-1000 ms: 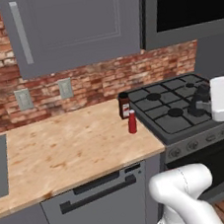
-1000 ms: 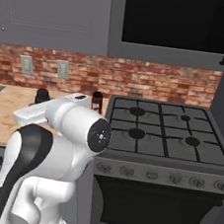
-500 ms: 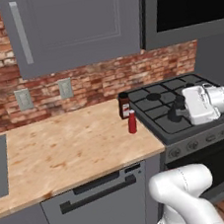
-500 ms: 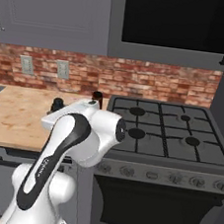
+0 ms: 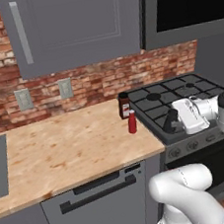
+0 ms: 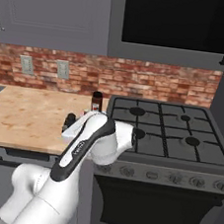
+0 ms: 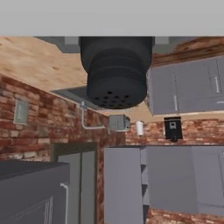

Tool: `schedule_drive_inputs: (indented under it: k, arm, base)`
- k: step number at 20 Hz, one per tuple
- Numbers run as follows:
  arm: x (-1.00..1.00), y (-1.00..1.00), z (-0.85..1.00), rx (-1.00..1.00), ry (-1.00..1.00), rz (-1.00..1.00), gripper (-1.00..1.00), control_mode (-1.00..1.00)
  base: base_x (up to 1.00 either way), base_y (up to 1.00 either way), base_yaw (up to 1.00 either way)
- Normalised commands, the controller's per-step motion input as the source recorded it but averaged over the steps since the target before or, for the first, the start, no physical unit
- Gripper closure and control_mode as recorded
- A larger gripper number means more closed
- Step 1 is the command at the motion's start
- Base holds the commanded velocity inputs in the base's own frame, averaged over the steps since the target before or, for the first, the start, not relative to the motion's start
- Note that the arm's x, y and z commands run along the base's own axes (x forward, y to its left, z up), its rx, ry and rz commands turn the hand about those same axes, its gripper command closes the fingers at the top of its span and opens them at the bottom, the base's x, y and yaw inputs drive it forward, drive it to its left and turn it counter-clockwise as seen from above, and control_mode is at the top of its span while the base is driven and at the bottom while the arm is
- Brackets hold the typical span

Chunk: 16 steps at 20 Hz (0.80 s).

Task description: Collect the paprika, ketchup, and shaker from the cabinet and place them next to the stove.

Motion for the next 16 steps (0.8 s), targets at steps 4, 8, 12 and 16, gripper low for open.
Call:
schedule_drive_inputs:
  k: [4,8,12,16]
  arm:
    - [0.29,0.00,-0.44,-0.12,0.00,0.00,1.00,-1.00]
    - [0.38,0.00,-0.40,-0.12,0.00,0.00,1.00,-1.00]
    - [0.44,0.00,-0.48,-0.11,0.00,0.00,1.00,-1.00]
    - [0.40,0.00,-0.42,-0.03,0.00,0.00,1.00,-1.00]
  base:
    - [0.00,0.00,0.00]
    - [0.00,0.00,0.00]
    - [0.00,0.00,0.00]
    - [0.00,0.00,0.00]
